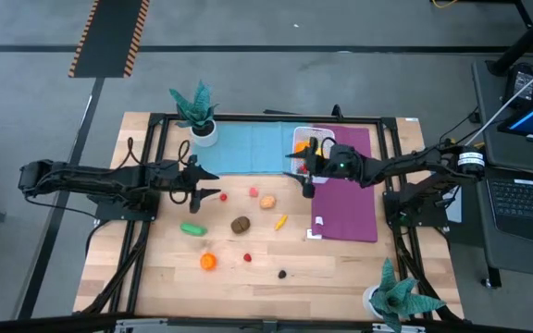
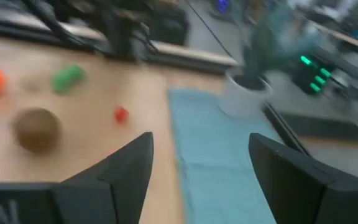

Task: Pick and placing Produce into tupperware
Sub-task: Put the red cherry into the white container

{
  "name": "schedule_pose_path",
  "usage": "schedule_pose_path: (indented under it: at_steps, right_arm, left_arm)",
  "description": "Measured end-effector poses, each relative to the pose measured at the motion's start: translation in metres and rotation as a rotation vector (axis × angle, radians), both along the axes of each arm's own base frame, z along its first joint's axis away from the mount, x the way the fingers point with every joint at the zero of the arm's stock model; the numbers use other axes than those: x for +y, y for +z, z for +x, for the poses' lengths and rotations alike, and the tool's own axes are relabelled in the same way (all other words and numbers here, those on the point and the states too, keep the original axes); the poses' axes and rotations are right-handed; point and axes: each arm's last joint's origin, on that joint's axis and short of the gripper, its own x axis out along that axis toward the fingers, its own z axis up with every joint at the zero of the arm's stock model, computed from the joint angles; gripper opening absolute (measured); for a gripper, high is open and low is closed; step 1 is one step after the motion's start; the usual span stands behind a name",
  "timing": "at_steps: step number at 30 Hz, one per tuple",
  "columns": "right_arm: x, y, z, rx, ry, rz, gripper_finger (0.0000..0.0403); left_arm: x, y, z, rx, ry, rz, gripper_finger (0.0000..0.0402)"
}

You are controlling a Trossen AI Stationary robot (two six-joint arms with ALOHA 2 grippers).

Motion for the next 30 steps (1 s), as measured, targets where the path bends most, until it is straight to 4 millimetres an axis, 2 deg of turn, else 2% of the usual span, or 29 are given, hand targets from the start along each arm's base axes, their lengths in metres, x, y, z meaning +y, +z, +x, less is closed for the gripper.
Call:
schedule_pose_path:
  at_steps: [4, 12, 21, 30]
  right_arm:
    - [0.005, 0.003, 0.001, -0.037, 0.095, 0.033, 0.0264]
    - [0.007, -0.002, 0.002, -0.028, 0.078, 0.175, 0.0264]
    - [0.014, -0.029, 0.012, 0.059, 0.108, 0.243, 0.0264]
    - [0.021, -0.045, 0.023, 0.004, 0.146, 0.229, 0.0264]
  left_arm:
    - [0.000, 0.000, -0.001, 0.000, 0.010, -0.025, 0.0200]
    - [0.000, 0.000, -0.001, -0.003, 0.019, -0.044, 0.0200]
    - [-0.001, -0.002, -0.002, 0.015, 0.010, -0.052, 0.0200]
    - [-0.002, -0.020, -0.012, 0.213, 0.052, -0.171, 0.0200]
